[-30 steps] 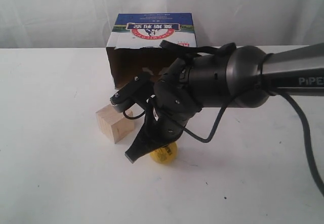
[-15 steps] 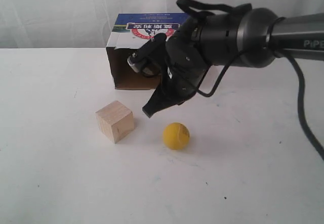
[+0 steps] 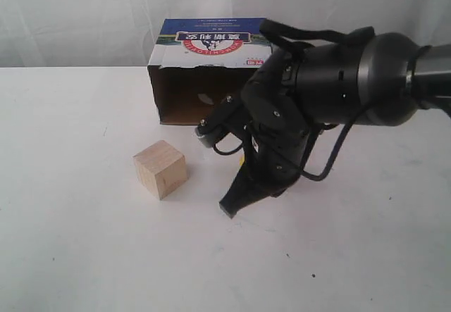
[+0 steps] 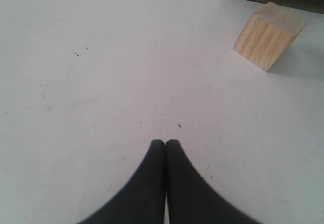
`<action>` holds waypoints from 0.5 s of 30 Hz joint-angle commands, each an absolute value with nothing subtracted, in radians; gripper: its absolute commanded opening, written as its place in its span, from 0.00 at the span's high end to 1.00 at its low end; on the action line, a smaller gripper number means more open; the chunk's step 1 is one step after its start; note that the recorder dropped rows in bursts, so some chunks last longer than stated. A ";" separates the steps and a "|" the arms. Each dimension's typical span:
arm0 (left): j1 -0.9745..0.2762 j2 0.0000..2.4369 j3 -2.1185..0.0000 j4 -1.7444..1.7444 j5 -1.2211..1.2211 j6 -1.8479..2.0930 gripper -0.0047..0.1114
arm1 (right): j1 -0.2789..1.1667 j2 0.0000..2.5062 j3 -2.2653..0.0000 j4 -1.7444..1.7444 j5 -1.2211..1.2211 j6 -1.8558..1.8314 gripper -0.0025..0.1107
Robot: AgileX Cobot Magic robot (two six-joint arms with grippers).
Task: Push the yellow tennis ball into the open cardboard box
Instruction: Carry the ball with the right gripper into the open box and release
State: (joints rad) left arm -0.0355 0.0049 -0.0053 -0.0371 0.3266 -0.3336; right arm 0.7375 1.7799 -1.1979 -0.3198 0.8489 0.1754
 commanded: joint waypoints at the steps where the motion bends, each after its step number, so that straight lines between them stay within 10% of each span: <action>1: -0.041 0.000 0.000 -0.041 0.360 -0.333 0.96 | 0.717 1.786 -1.145 -0.341 0.754 0.186 0.98; 15: -0.041 0.000 0.000 -0.041 0.360 -0.333 0.96 | 0.500 2.045 -1.701 -0.489 0.528 0.111 0.98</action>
